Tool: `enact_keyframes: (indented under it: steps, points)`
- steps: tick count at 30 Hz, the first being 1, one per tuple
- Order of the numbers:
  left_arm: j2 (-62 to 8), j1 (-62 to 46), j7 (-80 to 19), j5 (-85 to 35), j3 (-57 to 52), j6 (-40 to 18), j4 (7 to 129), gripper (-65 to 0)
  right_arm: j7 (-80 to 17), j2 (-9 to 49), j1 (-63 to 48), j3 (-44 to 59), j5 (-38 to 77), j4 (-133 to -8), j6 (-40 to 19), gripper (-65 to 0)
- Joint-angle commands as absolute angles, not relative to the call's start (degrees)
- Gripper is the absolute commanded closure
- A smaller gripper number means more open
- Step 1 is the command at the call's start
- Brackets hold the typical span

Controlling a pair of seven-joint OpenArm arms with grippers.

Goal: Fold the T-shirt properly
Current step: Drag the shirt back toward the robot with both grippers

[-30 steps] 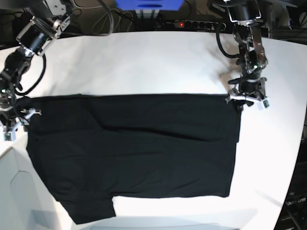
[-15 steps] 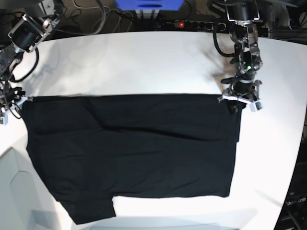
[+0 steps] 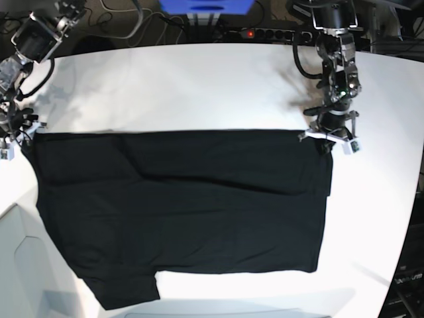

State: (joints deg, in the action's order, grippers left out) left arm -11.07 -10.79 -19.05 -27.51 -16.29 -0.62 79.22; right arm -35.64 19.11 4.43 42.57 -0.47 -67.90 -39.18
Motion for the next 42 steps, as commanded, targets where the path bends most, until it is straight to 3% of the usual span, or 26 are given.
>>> enact_keyframes:
  steps: [1,6,8,13,26,33,42]
  points:
    - [-11.2,-11.3,-22.3,-27.4,-16.3,-0.3,79.2,-0.1,-35.7,20.3,4.8,42.7,-0.4,-67.3,-40.0,-27.7]
    - [-11.2,-11.7,-22.3,-27.4,-16.3,-0.3,79.2,-0.1,-35.6,20.5,4.5,42.7,-0.3,-64.2,-40.0,-27.0]
    - [-11.2,-12.3,-22.3,-27.4,-16.3,-0.3,79.3,-0.1,-35.6,20.5,4.2,42.6,-0.3,-64.4,-40.0,-23.8]
    - [-11.4,-13.1,-22.3,-27.4,-16.3,-0.3,79.7,-0.1,-36.0,21.6,3.8,42.6,-0.3,-64.5,-40.0,0.0]
    - [-12.9,-13.9,-22.4,-27.4,-18.8,-0.2,87.4,-0.1,-40.1,22.9,1.9,39.3,-0.3,-80.7,-40.0,0.0]
    - [-13.0,-11.8,-22.6,-27.0,-21.1,-0.2,92.7,-0.1,-45.2,24.2,10.4,34.2,-0.4,-82.5,-40.0,0.0]
    - [-12.5,-3.5,-39.6,-27.2,-25.1,-0.2,96.8,-0.1,-51.7,24.8,19.4,31.3,-0.5,-82.6,-40.0,0.0]
